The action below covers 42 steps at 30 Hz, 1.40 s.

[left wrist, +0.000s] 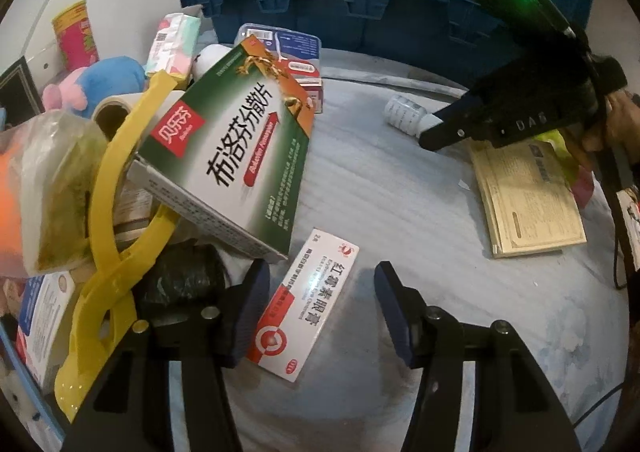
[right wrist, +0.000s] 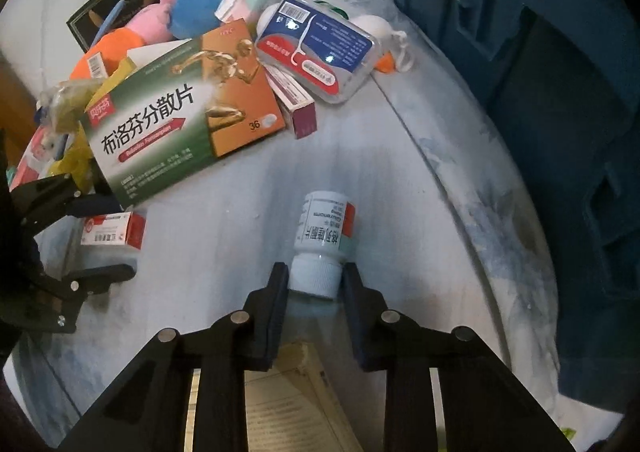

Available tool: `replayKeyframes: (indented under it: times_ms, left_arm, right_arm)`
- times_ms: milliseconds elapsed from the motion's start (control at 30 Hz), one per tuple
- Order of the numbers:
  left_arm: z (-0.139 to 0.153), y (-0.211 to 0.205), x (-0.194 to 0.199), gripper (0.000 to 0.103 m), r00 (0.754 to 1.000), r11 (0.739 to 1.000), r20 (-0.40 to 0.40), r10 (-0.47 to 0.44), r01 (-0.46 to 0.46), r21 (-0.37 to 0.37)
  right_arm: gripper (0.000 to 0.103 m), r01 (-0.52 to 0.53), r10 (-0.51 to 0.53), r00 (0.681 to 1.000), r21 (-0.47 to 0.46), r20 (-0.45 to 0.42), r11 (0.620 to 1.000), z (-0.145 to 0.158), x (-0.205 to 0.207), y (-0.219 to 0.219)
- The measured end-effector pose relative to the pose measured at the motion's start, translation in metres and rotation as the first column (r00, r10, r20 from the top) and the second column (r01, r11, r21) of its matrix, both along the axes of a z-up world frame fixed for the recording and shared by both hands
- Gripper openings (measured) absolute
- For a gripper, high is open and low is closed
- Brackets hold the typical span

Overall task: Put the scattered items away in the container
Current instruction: 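Grasp the red-white medicine box with the left tool while the right tool grasps the white pill bottle, then carry both items over the blue crate and open both tools to drop them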

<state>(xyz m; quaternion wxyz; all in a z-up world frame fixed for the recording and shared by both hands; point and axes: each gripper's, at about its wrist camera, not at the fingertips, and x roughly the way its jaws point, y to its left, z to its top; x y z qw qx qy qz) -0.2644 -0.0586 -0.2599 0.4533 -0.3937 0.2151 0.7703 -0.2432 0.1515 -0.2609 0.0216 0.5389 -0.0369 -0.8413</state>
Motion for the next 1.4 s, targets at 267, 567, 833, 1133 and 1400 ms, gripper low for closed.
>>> replayKeyframes:
  times_ms: [267, 567, 833, 1133, 1400]
  left_arm:
    - [0.003, -0.002, 0.007, 0.027, 0.996, 0.997, -0.024, 0.082, -0.083, -0.003]
    - [0.022, -0.018, 0.029, 0.027, 0.977, 0.979, -0.063, 0.202, -0.2, 0.036]
    - [0.068, -0.039, 0.052, 0.027, 0.947, 0.955, -0.124, 0.296, -0.289, 0.069]
    - [0.172, -0.035, 0.082, 0.027, 0.912, 0.942, -0.256, 0.321, -0.279, 0.187]
    - [0.284, 0.026, 0.108, 0.027, 0.858, 0.92, -0.383, 0.342, -0.223, 0.322]
  right_arm:
    - [0.026, -0.008, 0.009, 0.999, 0.021, -0.052, 1.0, 0.009, 0.009, -0.006]
    - [0.025, -0.048, 0.05, 0.993, 0.025, -0.108, 0.999, 0.035, 0.036, -0.022]
    - [0.025, -0.071, 0.073, 0.981, 0.013, -0.18, 0.997, 0.068, 0.05, -0.037]
    - [0.025, -0.081, 0.081, 0.928, 0.015, -0.364, 0.997, 0.168, 0.1, -0.054]
    - [0.025, -0.052, 0.073, 0.815, 0.052, -0.575, 0.997, 0.284, 0.15, -0.031]
